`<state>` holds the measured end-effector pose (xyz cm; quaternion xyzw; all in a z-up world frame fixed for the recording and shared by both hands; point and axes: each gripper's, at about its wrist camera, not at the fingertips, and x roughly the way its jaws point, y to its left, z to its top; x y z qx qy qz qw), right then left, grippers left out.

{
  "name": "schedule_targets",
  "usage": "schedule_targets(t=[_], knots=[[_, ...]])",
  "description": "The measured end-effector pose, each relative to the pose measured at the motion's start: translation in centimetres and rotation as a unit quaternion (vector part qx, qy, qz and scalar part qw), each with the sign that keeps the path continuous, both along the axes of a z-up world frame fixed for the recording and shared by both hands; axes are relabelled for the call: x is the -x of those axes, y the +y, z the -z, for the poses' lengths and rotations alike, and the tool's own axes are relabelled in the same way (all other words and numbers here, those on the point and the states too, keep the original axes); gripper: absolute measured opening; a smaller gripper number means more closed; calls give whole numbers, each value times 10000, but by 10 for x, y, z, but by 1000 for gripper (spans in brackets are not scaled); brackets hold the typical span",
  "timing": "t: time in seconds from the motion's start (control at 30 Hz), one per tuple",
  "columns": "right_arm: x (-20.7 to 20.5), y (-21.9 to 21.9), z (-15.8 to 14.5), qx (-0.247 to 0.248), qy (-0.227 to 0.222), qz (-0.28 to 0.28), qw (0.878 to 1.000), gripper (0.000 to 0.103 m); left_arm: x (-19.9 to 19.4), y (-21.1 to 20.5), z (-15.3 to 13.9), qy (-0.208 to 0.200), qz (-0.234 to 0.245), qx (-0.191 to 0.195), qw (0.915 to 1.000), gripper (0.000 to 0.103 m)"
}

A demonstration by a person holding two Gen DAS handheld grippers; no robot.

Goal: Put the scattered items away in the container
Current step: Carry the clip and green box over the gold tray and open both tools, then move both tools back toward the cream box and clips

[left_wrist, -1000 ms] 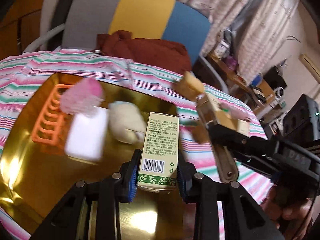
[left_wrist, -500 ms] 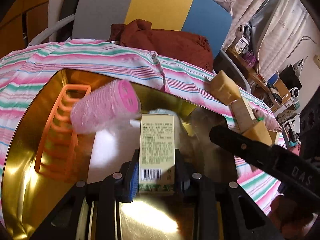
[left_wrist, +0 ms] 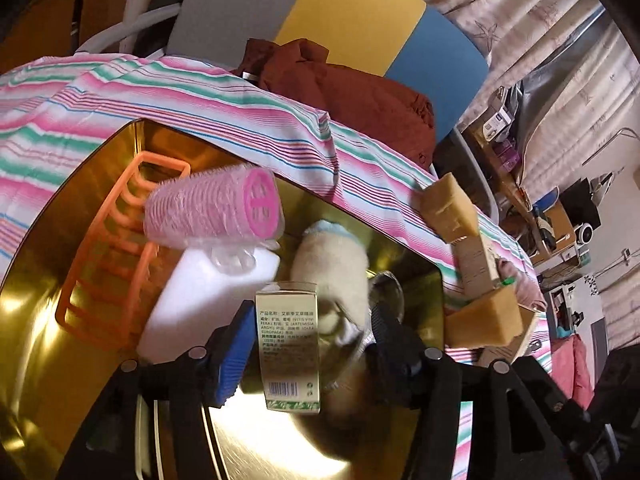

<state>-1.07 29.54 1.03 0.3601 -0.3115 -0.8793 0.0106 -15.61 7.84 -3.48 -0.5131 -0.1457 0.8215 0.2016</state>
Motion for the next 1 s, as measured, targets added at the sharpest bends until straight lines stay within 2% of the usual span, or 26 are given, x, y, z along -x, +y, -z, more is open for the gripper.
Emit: schedule_targets(t=[0.23,0.4,0.5,0.6,0.67,0.77,0.87,1.0], knots=[[-40,40,20,41,-249,427,9988,66,-34,11,-1,-86,-16,-42,10000,60],[-63,73,33,228,-350,834,9956,66,-46,22,0,-100,50,33,9999,60],[-75,90,36,132,-354,1057,9937,66,-52,24,-2,-108,-24,-45,9999,60],[-80,106,42,65,-410,1231,9915,67,-59,29,-7,-19,-32,-5,10000,60],[-80,117,45,54,-434,1329,9902,67,-65,38,-12,123,125,91,9998,60],[-73,129,43,-181,-433,1353,9897,67,-79,56,-22,417,517,264,9974,60],[-58,134,36,-648,-375,1257,9892,73,-90,73,-30,640,911,300,9933,60],[-37,133,34,-1218,-426,1048,9861,74,-99,92,-31,674,1307,335,9886,60]])
